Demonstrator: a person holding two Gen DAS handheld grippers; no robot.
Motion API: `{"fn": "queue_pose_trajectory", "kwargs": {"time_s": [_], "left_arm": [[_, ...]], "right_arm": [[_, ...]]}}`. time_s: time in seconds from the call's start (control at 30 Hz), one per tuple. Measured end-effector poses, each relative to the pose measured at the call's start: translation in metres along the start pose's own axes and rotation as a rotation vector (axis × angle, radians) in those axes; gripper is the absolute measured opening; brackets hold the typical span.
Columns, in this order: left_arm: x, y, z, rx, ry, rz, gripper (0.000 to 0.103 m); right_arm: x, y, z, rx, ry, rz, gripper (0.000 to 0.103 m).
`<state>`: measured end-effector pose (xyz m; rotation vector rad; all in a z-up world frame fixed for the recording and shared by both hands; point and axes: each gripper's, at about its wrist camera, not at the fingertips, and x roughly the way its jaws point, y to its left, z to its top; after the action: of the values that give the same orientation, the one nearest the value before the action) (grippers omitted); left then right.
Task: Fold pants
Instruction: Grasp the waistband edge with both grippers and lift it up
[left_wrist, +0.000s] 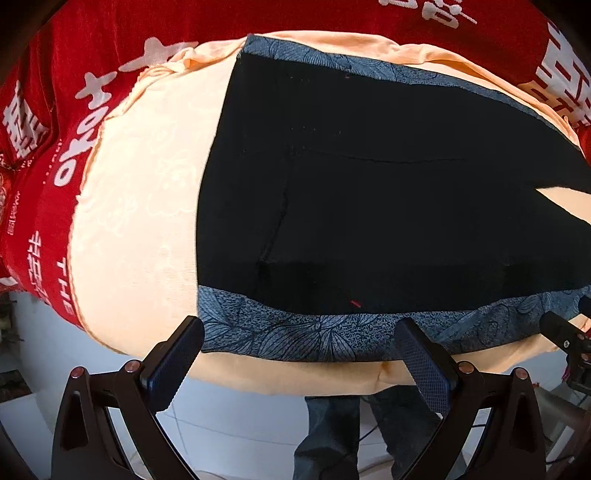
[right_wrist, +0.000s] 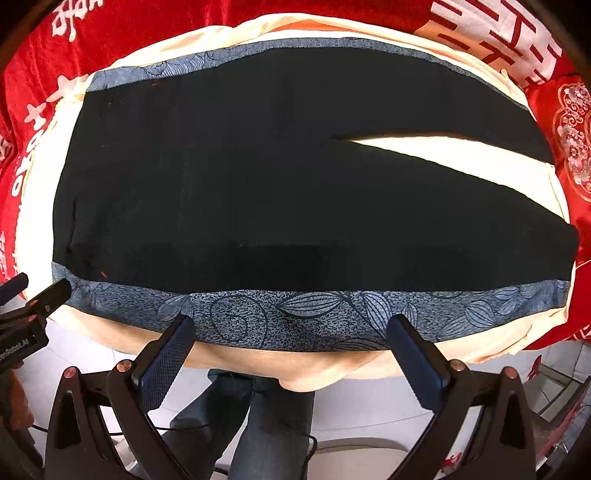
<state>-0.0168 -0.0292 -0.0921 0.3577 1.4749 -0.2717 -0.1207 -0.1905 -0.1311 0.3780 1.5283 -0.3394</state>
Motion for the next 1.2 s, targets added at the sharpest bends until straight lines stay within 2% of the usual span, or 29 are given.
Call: {"fn": "queue_pose_trajectory", "kwargs": {"time_s": [0.2,0.27,0.3,0.37,0.47,0.5,0.53,0.6,0.7,0.77,0.93,1.03,1.2], "left_arm": [[0.011,-0.006,-0.002,0.000,-0.005,-0.034,0.103],[0.014,-0.004,-0.001,-0.001,-0.007,-0.047,0.103],[0.014,-0.002,0.000,-0.006,-0.011,-0.056,0.103],[0.011,0.006,-0.001,-0.028,-0.033,-0.095,0.103],[0.010,0.025,-0.008,-0.096,-0.049,-0.210,0.103],[0.012,0.033,-0.012,-0.127,-0.048,-0.262,0.103],[0.014,0.038,-0.016,-0.147,-0.050,-0.291,0.103],[0.019,0.044,-0.024,-0.166,-0.050,-0.328,0.103],[0.031,0.047,-0.034,-0.179,-0.031,-0.374,0.103],[0.042,0.047,-0.041,-0.195,-0.009,-0.408,0.103],[0.059,0.041,-0.053,-0.212,0.022,-0.439,0.103],[0.071,0.037,-0.050,-0.234,0.041,-0.443,0.103],[0.071,0.030,-0.040,-0.303,0.052,-0.514,0.103]], "right_arm": [[0.008,-0.003,0.000,0.012,-0.011,0.020,0.103],[0.006,-0.005,-0.002,0.029,-0.032,0.062,0.103],[0.004,-0.007,-0.004,0.042,-0.045,0.099,0.103],[0.001,-0.013,-0.008,0.083,-0.065,0.226,0.103],[0.009,-0.021,-0.016,0.167,-0.055,0.528,0.103],[0.017,-0.021,-0.021,0.196,-0.041,0.637,0.100],[0.024,-0.020,-0.027,0.210,-0.031,0.677,0.097],[0.043,-0.013,-0.033,0.238,0.017,0.748,0.077],[0.078,-0.004,-0.048,0.290,0.090,0.850,0.075],[0.096,0.000,-0.053,0.323,0.110,0.910,0.075],[0.136,0.005,-0.053,0.457,0.101,1.046,0.075],[0.134,0.007,-0.044,0.486,0.066,1.123,0.075],[0.083,0.008,-0.028,0.433,-0.027,1.249,0.075]]}}
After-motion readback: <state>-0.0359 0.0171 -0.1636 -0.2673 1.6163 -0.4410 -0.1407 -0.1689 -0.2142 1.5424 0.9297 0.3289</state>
